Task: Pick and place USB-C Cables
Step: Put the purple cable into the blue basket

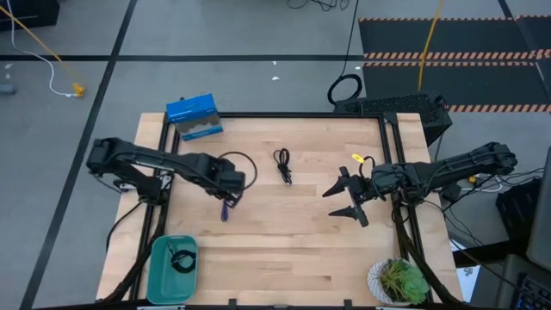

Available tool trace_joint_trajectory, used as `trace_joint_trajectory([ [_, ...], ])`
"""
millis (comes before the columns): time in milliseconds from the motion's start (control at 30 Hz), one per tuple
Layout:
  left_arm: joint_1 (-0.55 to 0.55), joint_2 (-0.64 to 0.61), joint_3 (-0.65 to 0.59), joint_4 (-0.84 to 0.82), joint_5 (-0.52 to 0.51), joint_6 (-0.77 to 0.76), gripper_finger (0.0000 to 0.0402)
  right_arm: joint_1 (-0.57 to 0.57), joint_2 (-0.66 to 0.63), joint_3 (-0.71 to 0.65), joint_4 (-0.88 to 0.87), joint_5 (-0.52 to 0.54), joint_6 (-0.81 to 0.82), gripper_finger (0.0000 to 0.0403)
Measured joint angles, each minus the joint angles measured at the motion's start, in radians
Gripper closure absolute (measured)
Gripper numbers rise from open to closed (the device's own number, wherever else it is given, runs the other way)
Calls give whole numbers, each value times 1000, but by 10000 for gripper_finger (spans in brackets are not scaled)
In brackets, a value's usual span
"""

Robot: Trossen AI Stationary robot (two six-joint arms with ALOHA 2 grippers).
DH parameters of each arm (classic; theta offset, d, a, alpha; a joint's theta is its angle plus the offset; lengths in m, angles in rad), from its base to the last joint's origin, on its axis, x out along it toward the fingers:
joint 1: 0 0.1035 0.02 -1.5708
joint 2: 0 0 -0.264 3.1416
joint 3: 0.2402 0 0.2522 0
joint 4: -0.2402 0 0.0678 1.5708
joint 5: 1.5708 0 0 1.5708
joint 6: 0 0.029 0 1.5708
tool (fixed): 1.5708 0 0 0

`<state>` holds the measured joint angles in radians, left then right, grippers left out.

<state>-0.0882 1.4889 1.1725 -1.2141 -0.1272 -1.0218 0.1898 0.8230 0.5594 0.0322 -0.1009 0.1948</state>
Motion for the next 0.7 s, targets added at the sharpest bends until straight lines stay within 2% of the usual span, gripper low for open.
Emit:
trace_joint_trajectory([
  [167,-19,85,0,63,-31,-6,333,0,0,0,0,-1,10,117],
  [500,-45,243,-3,42,-60,-163,208,3,0,0,-11,-4,32,117],
  [700,-47,297,-23,54,-63,-203,171,3,0,0,-16,-4,32,117],
])
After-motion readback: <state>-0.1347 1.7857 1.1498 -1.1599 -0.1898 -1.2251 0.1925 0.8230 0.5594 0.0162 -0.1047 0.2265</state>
